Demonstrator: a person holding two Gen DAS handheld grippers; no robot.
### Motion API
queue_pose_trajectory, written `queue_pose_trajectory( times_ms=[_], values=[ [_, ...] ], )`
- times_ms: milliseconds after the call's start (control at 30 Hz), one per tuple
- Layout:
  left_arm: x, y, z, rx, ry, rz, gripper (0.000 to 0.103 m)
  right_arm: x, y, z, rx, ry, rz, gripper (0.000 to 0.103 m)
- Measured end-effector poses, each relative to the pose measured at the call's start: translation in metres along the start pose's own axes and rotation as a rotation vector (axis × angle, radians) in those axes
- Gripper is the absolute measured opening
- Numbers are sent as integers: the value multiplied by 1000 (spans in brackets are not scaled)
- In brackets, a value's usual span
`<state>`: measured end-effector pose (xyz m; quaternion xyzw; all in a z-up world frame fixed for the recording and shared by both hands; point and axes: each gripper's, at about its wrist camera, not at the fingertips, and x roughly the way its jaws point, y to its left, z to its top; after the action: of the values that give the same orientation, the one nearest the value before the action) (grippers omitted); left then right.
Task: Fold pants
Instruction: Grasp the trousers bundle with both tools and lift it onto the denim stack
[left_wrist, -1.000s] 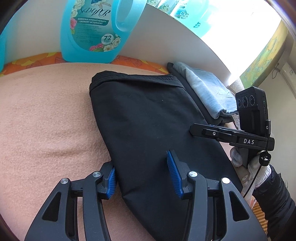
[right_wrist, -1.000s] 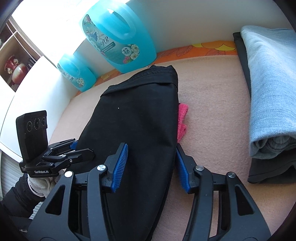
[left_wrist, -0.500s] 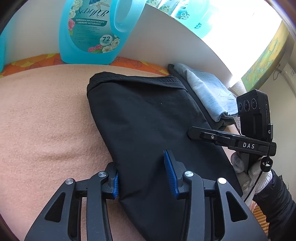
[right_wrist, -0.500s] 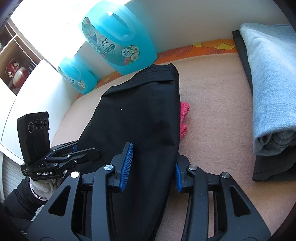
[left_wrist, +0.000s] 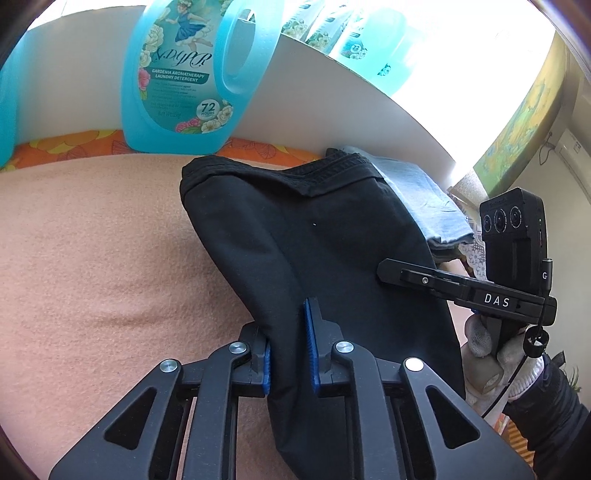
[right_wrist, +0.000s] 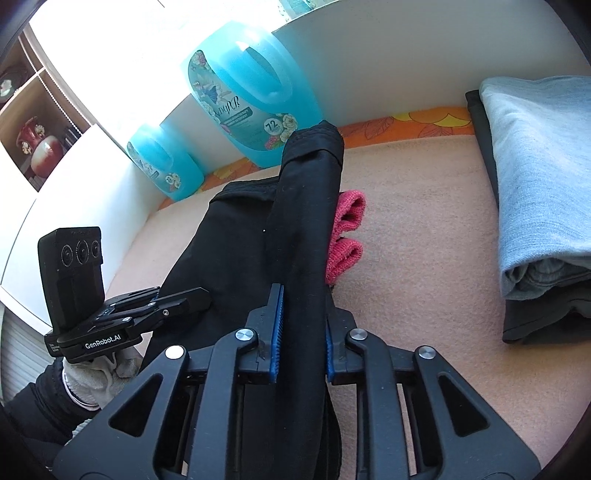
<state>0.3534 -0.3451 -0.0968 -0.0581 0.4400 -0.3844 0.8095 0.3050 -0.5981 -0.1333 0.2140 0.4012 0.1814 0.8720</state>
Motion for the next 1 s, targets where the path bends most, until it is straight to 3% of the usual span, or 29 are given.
queue_pose_trajectory(
  times_ms=[433, 1000],
  values=[
    [-35, -46, 11, 108, -77, -45, 10, -60, 25, 0, -37, -116, -27, 17],
    [-11, -140, 58, 243, -119, -175, 10, -177, 5, 14, -32, -286, -148, 17]
  ],
)
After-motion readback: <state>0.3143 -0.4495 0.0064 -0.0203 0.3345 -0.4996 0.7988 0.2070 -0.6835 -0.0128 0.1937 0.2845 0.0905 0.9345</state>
